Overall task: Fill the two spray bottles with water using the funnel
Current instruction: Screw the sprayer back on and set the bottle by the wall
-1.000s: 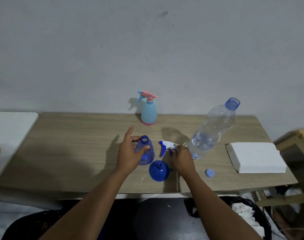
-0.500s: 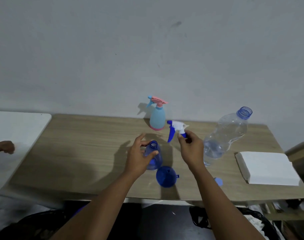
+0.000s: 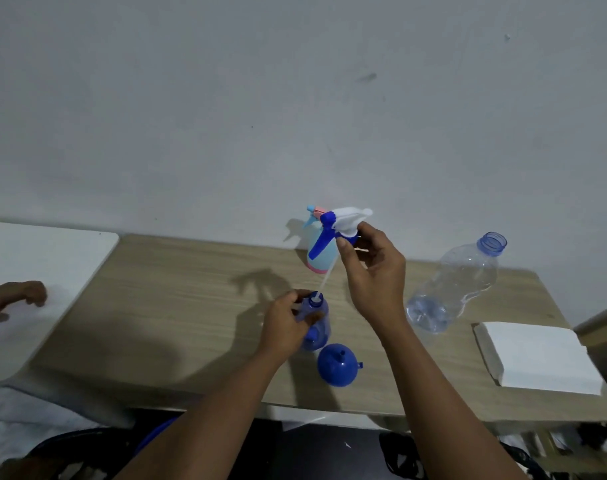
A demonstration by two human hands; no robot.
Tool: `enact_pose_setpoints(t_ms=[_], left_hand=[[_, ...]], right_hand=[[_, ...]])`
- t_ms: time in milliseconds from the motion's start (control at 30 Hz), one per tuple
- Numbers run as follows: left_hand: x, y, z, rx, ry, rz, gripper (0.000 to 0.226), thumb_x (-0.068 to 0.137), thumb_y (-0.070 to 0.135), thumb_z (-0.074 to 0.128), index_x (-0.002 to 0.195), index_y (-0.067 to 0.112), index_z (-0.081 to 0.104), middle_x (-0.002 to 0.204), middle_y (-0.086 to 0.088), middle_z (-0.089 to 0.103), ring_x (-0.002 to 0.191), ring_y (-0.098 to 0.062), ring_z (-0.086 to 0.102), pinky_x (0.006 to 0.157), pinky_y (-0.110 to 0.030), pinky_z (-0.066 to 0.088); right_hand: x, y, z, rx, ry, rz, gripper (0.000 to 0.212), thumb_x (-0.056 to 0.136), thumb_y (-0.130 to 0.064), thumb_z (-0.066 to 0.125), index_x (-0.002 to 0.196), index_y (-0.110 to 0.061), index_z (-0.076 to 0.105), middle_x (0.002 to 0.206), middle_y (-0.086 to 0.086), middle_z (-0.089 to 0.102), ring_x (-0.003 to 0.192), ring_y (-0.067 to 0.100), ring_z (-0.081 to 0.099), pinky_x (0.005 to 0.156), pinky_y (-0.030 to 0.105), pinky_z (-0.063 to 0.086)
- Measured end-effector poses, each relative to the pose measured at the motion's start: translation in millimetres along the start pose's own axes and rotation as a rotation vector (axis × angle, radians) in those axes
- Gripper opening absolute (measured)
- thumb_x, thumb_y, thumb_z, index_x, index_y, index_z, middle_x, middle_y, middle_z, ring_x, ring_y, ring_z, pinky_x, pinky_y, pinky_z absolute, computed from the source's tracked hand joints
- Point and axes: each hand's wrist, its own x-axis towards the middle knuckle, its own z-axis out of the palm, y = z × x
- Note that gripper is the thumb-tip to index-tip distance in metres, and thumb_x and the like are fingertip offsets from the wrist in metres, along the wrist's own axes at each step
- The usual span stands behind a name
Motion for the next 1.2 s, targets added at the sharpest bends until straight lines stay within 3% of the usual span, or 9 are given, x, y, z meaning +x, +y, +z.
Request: enact_pose_setpoints(t_ms=[233, 300, 400, 467, 533, 700, 900, 1067, 1200], left_hand=[[2, -7, 6, -0.045, 0.068, -0.002, 0.029, 0.075, 0.019, 0.085, 0.099, 0.031, 0.072, 0.096, 0.011, 0.074, 0.092, -0.008, 0.069, 0.079, -0.022, 0.056], [0, -12, 10, -0.063, 0.095, -0.023, 0.027, 0.078, 0.019, 0.083, 0.104, 0.020, 0.073, 0.095, 0.006, 0.075, 0.088, -0.009, 0.070, 0.073, -0.016, 0.054], [-10, -14, 14, -0.057, 0.170, -0.033, 0.018, 0.085, 0.024, 0.077, 0.101, 0.016, 0.073, 0.083, 0.006, 0.073, 0.075, -0.001, 0.068, 0.059, -0.007, 0.045], [-14, -17, 16, -0.091, 0.170, -0.034, 0.012, 0.088, 0.018, 0.073, 0.100, 0.017, 0.071, 0.084, 0.012, 0.072, 0.081, -0.001, 0.070, 0.062, -0.006, 0.046], [-19, -16, 17, -0.144, 0.140, -0.015, 0.029, 0.088, 0.002, 0.069, 0.110, 0.020, 0.068, 0.093, 0.018, 0.071, 0.090, 0.003, 0.070, 0.071, -0.006, 0.049], [-24, -14, 20, -0.221, 0.114, 0.056, 0.040, 0.088, -0.016, 0.058, 0.116, 0.011, 0.066, 0.097, 0.019, 0.073, 0.094, 0.005, 0.069, 0.078, -0.010, 0.050], [-22, -13, 15, -0.143, 0.132, 0.098, 0.041, 0.093, 0.000, 0.063, 0.104, 0.040, 0.065, 0.090, 0.024, 0.072, 0.090, 0.011, 0.066, 0.075, -0.006, 0.047], [-20, -12, 14, -0.148, 0.092, 0.098, 0.040, 0.089, -0.005, 0.065, 0.107, 0.031, 0.066, 0.098, 0.019, 0.070, 0.090, 0.012, 0.066, 0.073, -0.006, 0.048], [-16, -16, 10, -0.146, 0.090, 0.098, 0.045, 0.085, -0.006, 0.067, 0.111, 0.030, 0.069, 0.106, 0.012, 0.073, 0.096, 0.004, 0.068, 0.078, -0.008, 0.048]], right_hand=[[-29, 50, 17, -0.019, -0.094, 0.203, 0.027, 0.086, -0.014, 0.075, 0.111, -0.019, 0.069, 0.094, -0.005, 0.073, 0.084, 0.009, 0.068, 0.073, 0.023, 0.054], [-43, 64, 21, -0.024, -0.109, 0.260, 0.028, 0.086, -0.012, 0.074, 0.111, -0.024, 0.069, 0.094, -0.009, 0.073, 0.085, 0.007, 0.067, 0.072, 0.021, 0.053], [-61, 77, 26, -0.033, -0.122, 0.294, 0.028, 0.086, -0.013, 0.073, 0.111, -0.025, 0.071, 0.096, -0.011, 0.074, 0.089, 0.010, 0.067, 0.074, 0.030, 0.056], [-68, 81, 29, -0.032, -0.111, 0.309, 0.026, 0.086, -0.013, 0.072, 0.110, -0.022, 0.072, 0.094, -0.009, 0.074, 0.089, 0.012, 0.067, 0.075, 0.037, 0.057], [-71, 84, 31, -0.031, -0.095, 0.320, 0.023, 0.085, -0.013, 0.073, 0.108, -0.021, 0.073, 0.092, -0.007, 0.074, 0.086, 0.014, 0.068, 0.073, 0.040, 0.057], [-72, 85, 38, -0.027, -0.062, 0.352, 0.028, 0.082, -0.016, 0.078, 0.109, -0.021, 0.071, 0.093, -0.007, 0.073, 0.083, 0.019, 0.070, 0.072, 0.034, 0.058], [-74, 90, 37, -0.057, -0.091, 0.333, 0.020, 0.083, -0.022, 0.074, 0.104, -0.021, 0.071, 0.094, -0.006, 0.074, 0.087, 0.014, 0.070, 0.078, 0.040, 0.058], [-68, 83, 36, -0.009, -0.040, 0.449, 0.030, 0.074, -0.021, 0.087, 0.091, -0.022, 0.063, 0.084, -0.006, 0.069, 0.067, 0.010, 0.066, 0.062, 0.028, 0.052], [-71, 87, 28, 0.042, -0.137, 0.377, 0.043, 0.075, -0.018, 0.085, 0.114, -0.020, 0.067, 0.104, -0.005, 0.073, 0.095, 0.009, 0.069, 0.075, 0.028, 0.058]])
